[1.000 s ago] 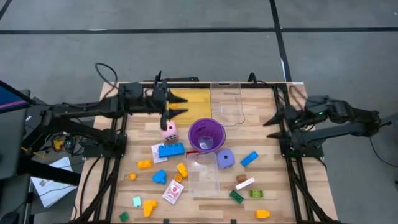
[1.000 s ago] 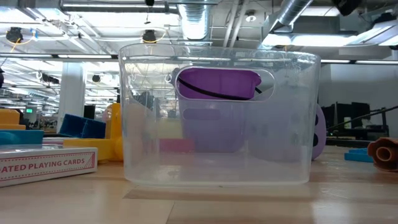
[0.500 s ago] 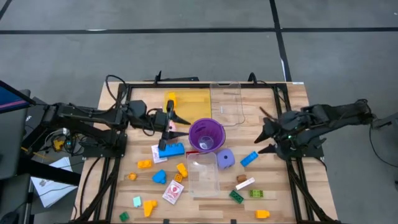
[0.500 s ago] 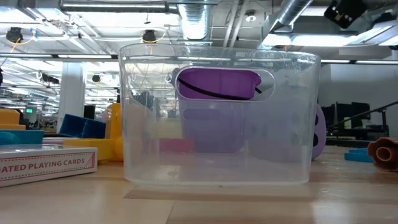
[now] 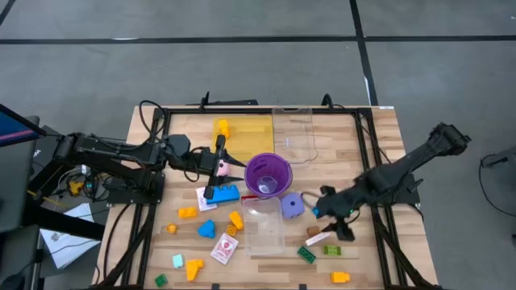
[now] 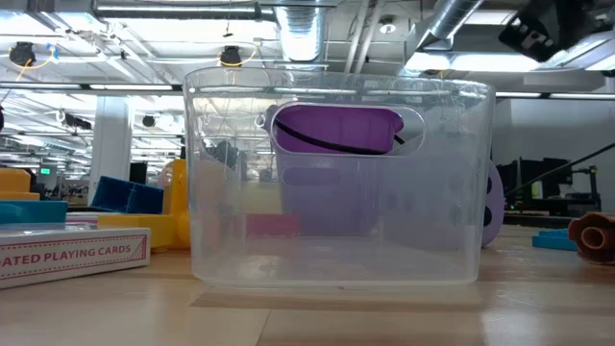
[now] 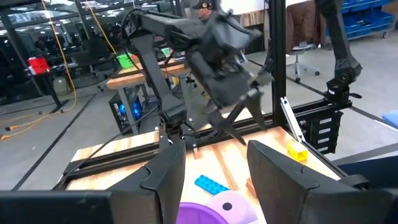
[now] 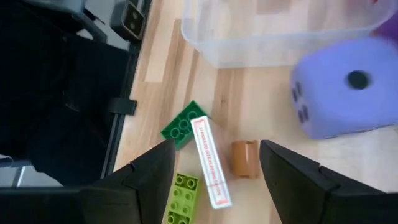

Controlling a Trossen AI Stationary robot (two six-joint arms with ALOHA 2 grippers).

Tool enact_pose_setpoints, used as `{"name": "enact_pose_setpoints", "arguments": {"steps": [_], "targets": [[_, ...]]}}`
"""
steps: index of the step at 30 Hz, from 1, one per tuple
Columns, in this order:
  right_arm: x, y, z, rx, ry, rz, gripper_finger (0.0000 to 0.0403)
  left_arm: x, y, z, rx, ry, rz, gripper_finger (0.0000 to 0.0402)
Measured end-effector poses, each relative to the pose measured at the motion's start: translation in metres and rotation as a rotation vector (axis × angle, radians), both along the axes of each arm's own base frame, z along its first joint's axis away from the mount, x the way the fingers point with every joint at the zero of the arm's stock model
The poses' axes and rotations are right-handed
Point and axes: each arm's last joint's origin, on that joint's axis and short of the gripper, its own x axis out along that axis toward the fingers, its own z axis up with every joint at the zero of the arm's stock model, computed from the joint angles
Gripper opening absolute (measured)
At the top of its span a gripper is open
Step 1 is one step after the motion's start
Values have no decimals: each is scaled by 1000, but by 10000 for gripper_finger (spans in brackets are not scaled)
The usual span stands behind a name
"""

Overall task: Pick & Place Toys
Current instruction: Put the orange deck of cards into the bottom transparent bin

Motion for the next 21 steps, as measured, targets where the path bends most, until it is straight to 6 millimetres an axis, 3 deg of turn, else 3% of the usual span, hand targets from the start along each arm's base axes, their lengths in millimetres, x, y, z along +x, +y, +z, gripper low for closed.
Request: {"name": "enact_pose_setpoints", "arguments": {"steps": [6, 10, 21], "targets": [[17, 25, -28, -52, 31, -8, 228, 0, 0, 1, 0, -6, 0, 167], [19, 32, -46, -110, 101, -16, 222, 0, 0, 2, -1, -20, 0, 167], [16, 44, -72, -239, 195, 13, 178, 0, 0, 3, -2, -29, 0, 167]]}}
